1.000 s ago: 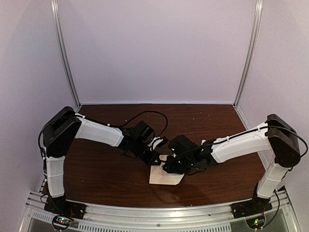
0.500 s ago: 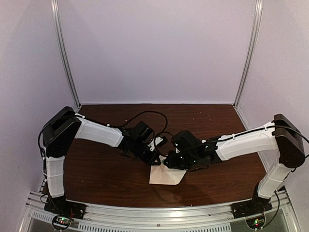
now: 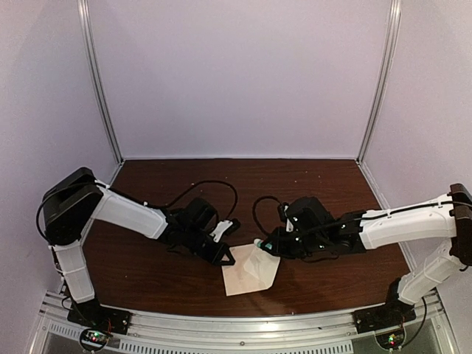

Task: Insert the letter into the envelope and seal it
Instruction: Apply the solid glue to the envelope.

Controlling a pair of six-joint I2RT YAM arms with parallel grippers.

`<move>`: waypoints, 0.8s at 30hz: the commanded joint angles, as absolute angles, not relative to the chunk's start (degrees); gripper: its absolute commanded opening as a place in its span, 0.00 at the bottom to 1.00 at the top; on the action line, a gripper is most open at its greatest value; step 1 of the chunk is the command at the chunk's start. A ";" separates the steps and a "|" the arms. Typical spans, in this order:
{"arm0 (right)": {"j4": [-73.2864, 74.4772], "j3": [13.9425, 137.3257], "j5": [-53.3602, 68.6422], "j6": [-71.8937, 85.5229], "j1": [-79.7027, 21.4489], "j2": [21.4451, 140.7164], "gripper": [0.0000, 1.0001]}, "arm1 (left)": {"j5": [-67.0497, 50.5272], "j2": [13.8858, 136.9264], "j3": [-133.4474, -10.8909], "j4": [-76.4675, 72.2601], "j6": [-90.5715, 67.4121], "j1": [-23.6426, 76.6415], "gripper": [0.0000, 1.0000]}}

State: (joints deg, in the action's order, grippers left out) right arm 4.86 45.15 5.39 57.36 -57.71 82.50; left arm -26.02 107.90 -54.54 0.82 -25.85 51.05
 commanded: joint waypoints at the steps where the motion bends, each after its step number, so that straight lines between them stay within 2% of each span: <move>1: 2.30 44.02 11.50 56.42 -58.24 81.60 0.00 | -25.86 101.33 -52.46 -1.90 -30.40 51.51 0.00; 5: 3.16 44.50 13.68 55.81 -60.13 82.35 0.00 | -23.01 99.43 -52.98 -0.27 -30.70 51.50 0.00; 24: 4.15 49.46 14.57 55.89 -63.81 91.75 0.00 | -20.17 106.30 -51.86 -3.98 -29.27 51.50 0.00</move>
